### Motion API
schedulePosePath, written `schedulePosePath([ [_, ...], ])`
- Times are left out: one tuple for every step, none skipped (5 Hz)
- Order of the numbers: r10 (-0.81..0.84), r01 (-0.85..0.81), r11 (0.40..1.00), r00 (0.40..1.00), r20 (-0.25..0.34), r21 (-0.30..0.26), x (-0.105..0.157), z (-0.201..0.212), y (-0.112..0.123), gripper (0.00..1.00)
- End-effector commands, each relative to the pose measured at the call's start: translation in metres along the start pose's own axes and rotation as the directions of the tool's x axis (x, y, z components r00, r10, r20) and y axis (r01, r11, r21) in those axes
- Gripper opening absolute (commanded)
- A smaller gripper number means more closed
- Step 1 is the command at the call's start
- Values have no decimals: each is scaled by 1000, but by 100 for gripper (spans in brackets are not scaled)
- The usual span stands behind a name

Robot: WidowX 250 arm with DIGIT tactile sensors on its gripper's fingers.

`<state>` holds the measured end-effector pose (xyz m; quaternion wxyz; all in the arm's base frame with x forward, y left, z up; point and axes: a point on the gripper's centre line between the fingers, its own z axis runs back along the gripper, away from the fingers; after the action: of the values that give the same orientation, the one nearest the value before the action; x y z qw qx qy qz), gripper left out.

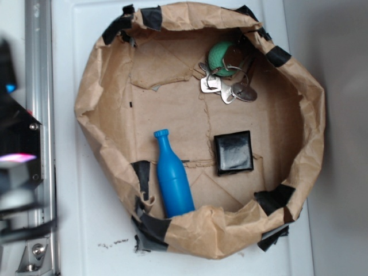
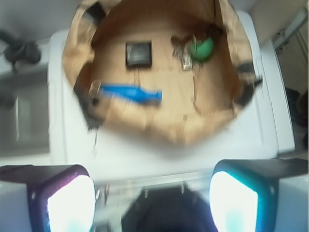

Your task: Grab the black box.

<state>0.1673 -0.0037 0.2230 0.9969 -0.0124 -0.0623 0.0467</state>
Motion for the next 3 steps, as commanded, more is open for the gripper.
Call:
schedulePosePath([
  [18, -15, 999, 996, 83, -34, 77, -23, -1, 100],
  [17, -12, 997, 997, 77, -75, 94, -60, -7, 100],
  [12, -1, 993, 996, 91, -120, 101, -86, -12, 100],
])
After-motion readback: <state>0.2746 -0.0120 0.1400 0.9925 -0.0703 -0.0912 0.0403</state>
